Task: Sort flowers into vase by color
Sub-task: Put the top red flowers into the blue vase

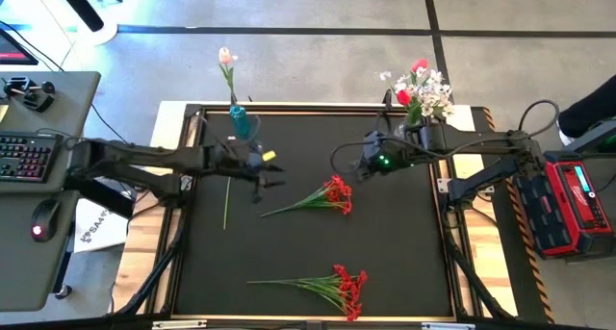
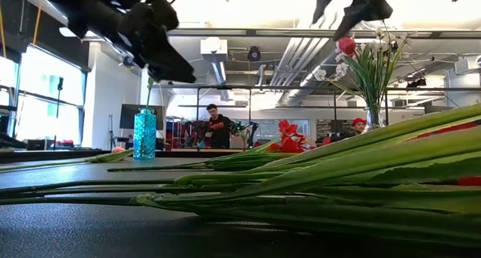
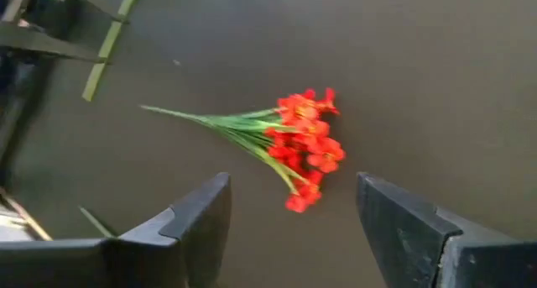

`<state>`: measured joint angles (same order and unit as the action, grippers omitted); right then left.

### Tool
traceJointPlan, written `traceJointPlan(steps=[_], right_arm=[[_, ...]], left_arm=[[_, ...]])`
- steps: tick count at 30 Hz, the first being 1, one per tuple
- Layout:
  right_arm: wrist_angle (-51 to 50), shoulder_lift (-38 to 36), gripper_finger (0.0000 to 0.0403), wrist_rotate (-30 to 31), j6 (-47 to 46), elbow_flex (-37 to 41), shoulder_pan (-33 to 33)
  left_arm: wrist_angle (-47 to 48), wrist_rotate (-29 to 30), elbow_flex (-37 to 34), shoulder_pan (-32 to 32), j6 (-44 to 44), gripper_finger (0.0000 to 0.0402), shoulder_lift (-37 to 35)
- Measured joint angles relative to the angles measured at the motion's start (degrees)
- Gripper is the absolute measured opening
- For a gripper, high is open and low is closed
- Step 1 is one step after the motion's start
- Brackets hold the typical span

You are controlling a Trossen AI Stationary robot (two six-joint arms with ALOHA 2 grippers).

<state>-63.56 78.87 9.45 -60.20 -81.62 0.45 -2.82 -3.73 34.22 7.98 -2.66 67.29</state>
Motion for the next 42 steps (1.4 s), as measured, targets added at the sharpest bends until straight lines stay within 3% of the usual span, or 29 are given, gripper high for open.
traceJointPlan(steps=[8,17,21,26,29,42], right_arm=[[-9.2,0.0,0.0238,-0.9,0.2,0.0,3.2],[-10.8,0.0,0.0238,3.9,-1.2,0.0,11.4],[-10.8,0.0,0.0238,4.1,-1.3,0.0,12.6],[-10.8,0.0,0.0238,4.1,-1.3,0.0,13.1],[-10.8,0.0,0.0238,4.0,-1.3,0.0,13.6],[-11.4,0.0,0.0238,3.9,-0.7,0.0,18.5]], left_arm=[[-12.9,0.4,0.0,-3.4,-6.2,0.0175,14.0],[-19.4,-0.3,0.2,-7.5,-7.7,0.0174,26.9],[-19.6,-0.1,3.4,-9.7,-7.8,0.0174,31.6],[-17.7,6.6,8.5,-11.1,-7.8,0.0174,37.5],[-14.4,10.3,11.7,-11.1,-9.3,0.0174,39.4],[-8.2,16.0,18.1,-10.7,-9.7,0.0174,37.1]])
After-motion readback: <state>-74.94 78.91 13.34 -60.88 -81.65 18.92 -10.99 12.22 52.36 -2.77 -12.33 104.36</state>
